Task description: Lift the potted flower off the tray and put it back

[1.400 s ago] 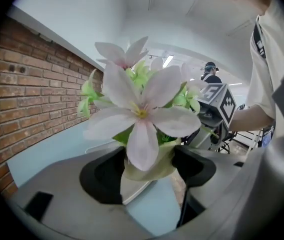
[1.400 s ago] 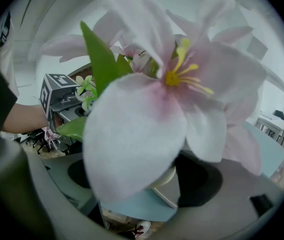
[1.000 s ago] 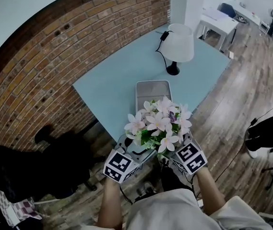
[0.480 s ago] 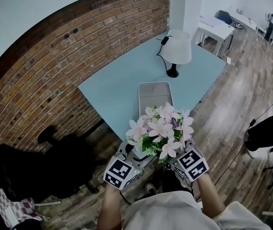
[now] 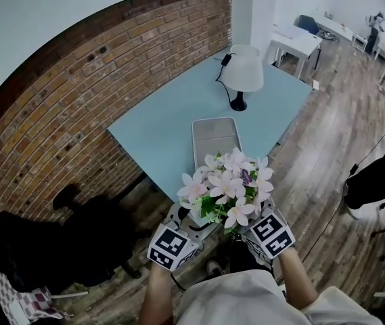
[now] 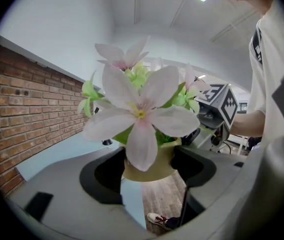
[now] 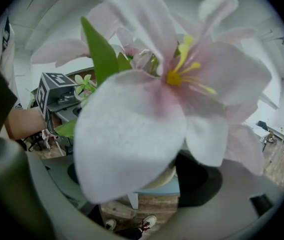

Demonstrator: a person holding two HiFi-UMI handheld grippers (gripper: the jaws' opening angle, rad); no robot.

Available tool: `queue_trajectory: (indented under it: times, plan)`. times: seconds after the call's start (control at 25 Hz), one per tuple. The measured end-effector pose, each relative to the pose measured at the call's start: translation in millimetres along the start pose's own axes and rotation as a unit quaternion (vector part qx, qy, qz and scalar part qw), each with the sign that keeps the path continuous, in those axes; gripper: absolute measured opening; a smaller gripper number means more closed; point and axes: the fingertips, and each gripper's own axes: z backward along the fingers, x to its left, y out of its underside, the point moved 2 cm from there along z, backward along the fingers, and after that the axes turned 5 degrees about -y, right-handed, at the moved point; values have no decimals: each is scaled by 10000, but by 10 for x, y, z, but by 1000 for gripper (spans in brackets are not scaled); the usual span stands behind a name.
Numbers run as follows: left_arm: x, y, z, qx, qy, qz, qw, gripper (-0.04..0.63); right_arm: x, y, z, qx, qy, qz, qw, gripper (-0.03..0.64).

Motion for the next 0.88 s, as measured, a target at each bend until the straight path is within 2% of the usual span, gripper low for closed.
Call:
queue_trajectory:
  times: [0.56,0.88]
  plan:
    - [63,174,-184,147,-43,81,9998,350,-138,161,-160,46,-120,-59,9999,430]
    - [484,143,-711,337,-184,270,9989,350,-734,92,-506,203,-357,-59,9991,431]
